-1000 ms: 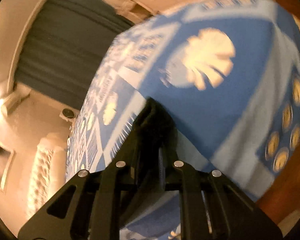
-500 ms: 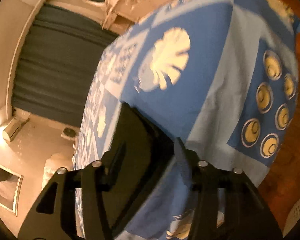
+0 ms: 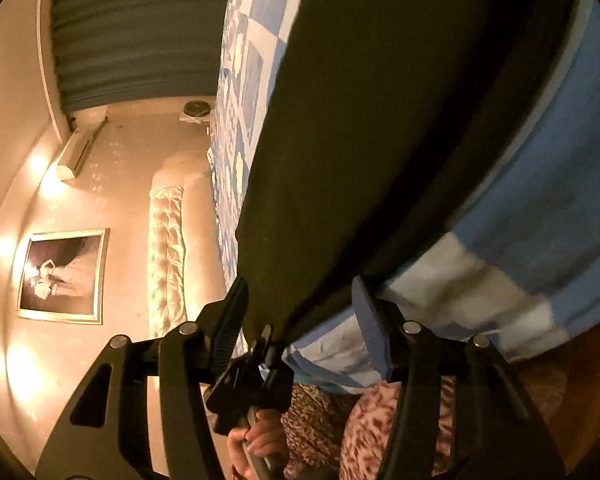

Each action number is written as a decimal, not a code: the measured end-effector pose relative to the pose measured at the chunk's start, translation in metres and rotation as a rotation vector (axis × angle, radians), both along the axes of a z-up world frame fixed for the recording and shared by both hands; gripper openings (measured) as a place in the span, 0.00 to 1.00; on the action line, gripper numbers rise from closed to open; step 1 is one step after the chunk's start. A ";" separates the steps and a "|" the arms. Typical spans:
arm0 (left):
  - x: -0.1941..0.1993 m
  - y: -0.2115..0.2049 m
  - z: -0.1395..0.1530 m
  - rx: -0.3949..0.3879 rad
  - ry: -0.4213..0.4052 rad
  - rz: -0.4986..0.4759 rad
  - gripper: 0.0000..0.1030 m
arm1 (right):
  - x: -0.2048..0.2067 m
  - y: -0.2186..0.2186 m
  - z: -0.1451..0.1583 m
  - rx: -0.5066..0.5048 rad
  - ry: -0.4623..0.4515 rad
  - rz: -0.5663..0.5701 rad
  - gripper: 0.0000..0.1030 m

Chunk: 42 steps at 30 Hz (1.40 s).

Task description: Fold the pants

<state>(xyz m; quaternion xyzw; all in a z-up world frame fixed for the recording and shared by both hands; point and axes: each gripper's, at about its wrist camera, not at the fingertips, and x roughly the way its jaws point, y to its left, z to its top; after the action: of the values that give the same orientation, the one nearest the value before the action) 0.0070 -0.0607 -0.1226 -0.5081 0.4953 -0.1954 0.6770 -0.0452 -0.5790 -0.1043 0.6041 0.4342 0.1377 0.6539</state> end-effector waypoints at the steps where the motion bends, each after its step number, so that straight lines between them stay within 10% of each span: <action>1: 0.000 0.000 0.000 -0.004 0.002 0.000 0.10 | 0.003 0.000 0.001 -0.006 -0.010 -0.004 0.52; 8: -0.002 0.000 -0.001 -0.019 0.003 0.004 0.10 | 0.007 0.005 -0.002 -0.014 0.004 -0.040 0.48; 11: -0.003 0.001 0.001 -0.009 -0.003 0.001 0.10 | 0.005 0.006 -0.006 -0.050 -0.001 -0.045 0.08; 21: -0.004 0.003 0.004 0.014 -0.019 -0.027 0.11 | -0.013 0.004 -0.016 -0.075 0.015 -0.028 0.07; 26: -0.017 0.022 0.026 0.033 -0.039 -0.060 0.46 | -0.011 0.005 0.001 -0.082 -0.023 -0.022 0.42; 42: -0.008 0.251 0.052 0.420 0.036 0.500 0.46 | -0.011 0.010 0.006 -0.087 0.013 0.005 0.63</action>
<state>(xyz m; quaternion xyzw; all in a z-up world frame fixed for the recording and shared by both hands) -0.0011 0.1904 -0.0703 -0.4665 0.3967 0.0924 0.7851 -0.0566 -0.5689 -0.0978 0.5747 0.4457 0.1163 0.6764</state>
